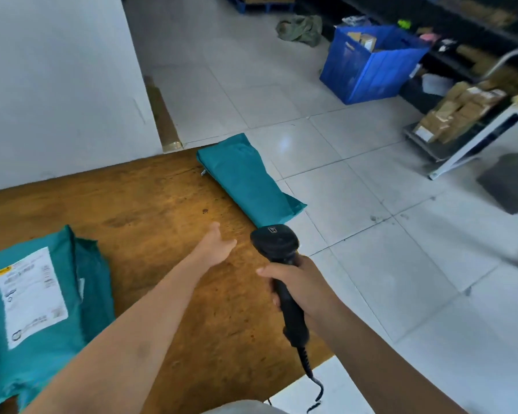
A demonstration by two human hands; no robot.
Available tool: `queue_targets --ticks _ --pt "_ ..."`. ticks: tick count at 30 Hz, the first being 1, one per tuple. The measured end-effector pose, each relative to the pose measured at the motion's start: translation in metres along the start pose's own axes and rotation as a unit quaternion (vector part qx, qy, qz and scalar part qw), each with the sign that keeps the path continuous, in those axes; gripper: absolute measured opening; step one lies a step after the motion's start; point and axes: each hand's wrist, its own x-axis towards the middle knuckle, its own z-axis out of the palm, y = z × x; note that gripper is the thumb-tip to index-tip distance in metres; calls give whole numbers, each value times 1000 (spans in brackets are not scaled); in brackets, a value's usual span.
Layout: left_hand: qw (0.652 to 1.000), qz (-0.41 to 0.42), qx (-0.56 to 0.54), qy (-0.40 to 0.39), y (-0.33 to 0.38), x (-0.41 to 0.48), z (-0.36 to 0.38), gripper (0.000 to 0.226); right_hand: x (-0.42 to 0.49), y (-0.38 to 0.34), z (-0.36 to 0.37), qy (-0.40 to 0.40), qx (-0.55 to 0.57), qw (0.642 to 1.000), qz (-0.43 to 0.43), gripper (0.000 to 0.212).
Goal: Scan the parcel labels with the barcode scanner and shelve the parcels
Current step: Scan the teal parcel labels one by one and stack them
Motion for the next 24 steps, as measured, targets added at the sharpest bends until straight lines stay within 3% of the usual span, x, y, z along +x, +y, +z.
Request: queue_targets --ticks 2,6,8,10,11,12,14,17,24 --pt "995 -51 -79 -37 18 12 23 74 -4 -4 -12 11 11 1000 1 15" --pt "978 -104 -174 39 45 43 50 84 -13 -6 -32 23 14 1000 2 15" --pt "981 -84 -113 132 57 50 58 99 -16 -5 -41 27 16 1000 -4 15" --pt "970 28 51 235 69 57 65 102 -19 -3 -49 36 22 999 -6 16" --pt "955 92 136 246 77 60 68 100 -20 -1 -52 40 26 999 -5 17" --pt "940 139 209 231 86 64 72 97 -22 0 -54 41 27 999 -3 18" --pt "934 140 277 178 100 80 79 93 -24 3 -58 43 25 999 5 18" --pt "959 30 259 113 111 94 86 102 -24 4 -62 53 14 998 17 13" --pt "970 -92 209 84 80 83 69 118 -19 9 -53 40 24 999 9 17"
